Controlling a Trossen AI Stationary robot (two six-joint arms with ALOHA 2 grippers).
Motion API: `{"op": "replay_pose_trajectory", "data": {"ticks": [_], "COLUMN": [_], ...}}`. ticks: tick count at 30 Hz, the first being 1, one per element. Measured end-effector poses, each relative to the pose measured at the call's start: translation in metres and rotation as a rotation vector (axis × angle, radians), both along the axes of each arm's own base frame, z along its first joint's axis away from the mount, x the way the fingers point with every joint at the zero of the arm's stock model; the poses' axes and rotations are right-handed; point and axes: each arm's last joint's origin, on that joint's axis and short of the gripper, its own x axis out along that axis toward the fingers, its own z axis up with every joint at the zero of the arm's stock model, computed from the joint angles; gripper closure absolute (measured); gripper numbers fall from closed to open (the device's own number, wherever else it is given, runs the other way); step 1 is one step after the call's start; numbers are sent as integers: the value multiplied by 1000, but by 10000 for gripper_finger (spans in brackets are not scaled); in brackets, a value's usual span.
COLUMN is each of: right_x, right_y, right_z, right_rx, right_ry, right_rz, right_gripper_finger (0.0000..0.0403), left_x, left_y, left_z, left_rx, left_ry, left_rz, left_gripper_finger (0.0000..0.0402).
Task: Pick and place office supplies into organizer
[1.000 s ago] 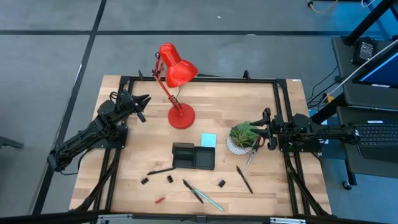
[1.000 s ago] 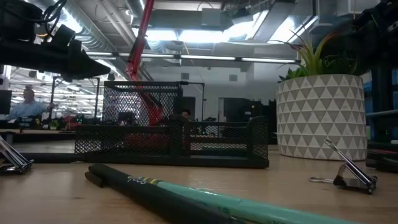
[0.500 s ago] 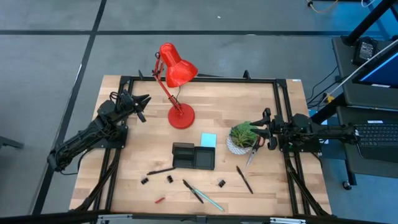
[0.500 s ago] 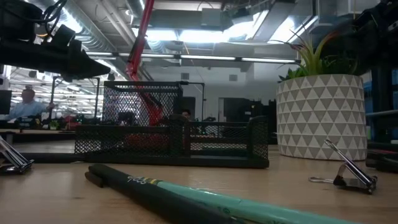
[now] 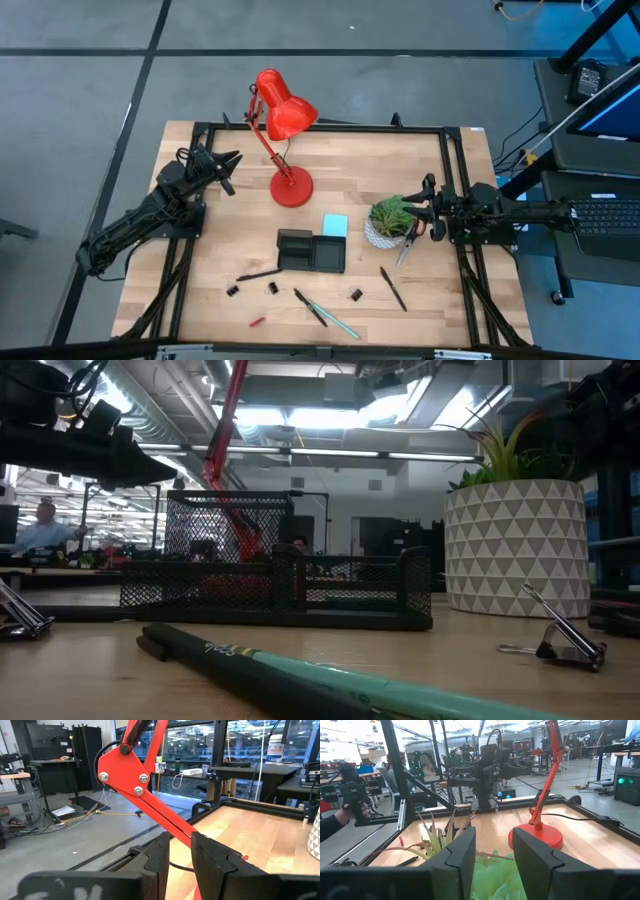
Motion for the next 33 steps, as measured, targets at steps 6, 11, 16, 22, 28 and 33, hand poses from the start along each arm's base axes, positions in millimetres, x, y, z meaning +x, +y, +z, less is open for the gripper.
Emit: {"op": "replay_pose_trajectory", "data": {"ticks": [6, 11, 16, 22, 28, 33], "right_x": [0, 0, 0, 0, 0, 0], "right_y": [0, 0, 0, 0, 0, 0], "right_z": [0, 0, 0, 0, 0, 0], "right_rx": [-14, -67, -81, -78, -78, -77], "right_ry": [1, 2, 2, 2, 2, 2], "right_rz": [-2, -6, -7, -7, -7, -7], "right_gripper_finger": [271, 271, 271, 271, 271, 271], "left_x": [0, 3, 7, 11, 15, 23], "left_y": [0, -4, -10, -20, -34, -44], "left_z": [0, 1, 3, 6, 18, 16], "left_rx": [27, 33, 25, -10, 76, 69], "left_ry": [22, 14, -19, -71, -163, -139], "left_rz": [2, -145, -301, -491, -658, -699], "left_gripper_finger": [325, 298, 245, 206, 207, 210]}}
